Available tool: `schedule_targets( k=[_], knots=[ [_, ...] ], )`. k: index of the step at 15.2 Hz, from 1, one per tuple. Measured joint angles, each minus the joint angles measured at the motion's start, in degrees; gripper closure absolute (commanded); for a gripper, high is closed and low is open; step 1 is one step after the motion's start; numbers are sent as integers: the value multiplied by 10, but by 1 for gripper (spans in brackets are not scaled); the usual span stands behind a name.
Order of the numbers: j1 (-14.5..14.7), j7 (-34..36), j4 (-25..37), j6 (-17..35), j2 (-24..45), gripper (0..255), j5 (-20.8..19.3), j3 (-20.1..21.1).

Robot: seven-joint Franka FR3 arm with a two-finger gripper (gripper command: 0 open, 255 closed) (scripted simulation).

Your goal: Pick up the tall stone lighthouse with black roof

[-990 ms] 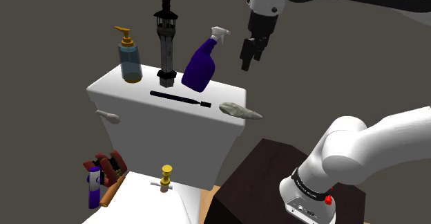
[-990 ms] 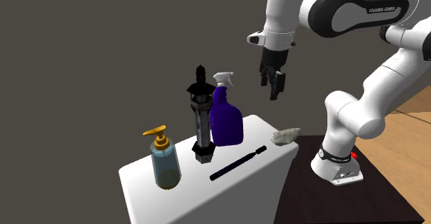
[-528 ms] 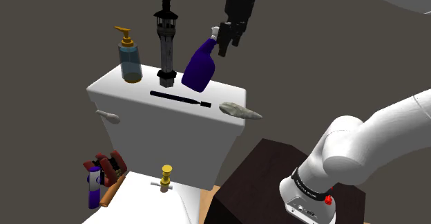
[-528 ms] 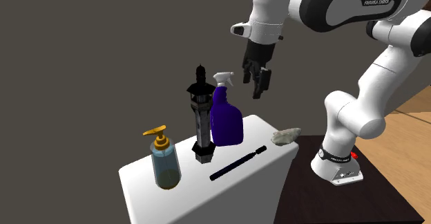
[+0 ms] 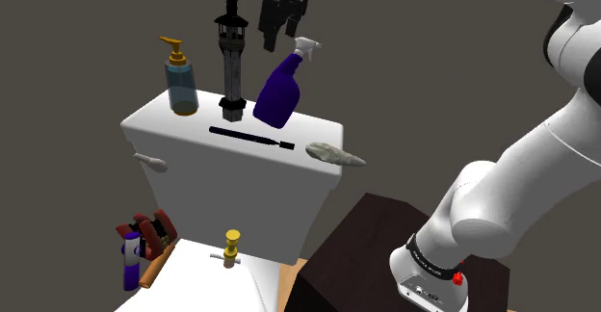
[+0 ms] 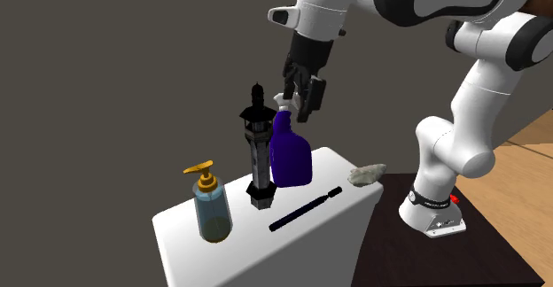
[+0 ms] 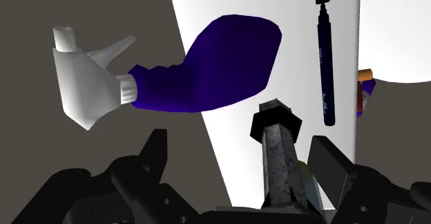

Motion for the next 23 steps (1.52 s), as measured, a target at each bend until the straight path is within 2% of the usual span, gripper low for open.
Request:
schedule_targets(
  k=[7,9,15,16,23],
  knots=[
    [30,16,179,-20,123,0,-55,40],
    [31,16,183,-15,129,0,-59,41],
    [27,19,121,32,112,0,-54,39],
    [27,20,113,37,109,255,-53,38],
    [27,21,104,43,104,255,-52,38]
  ],
)
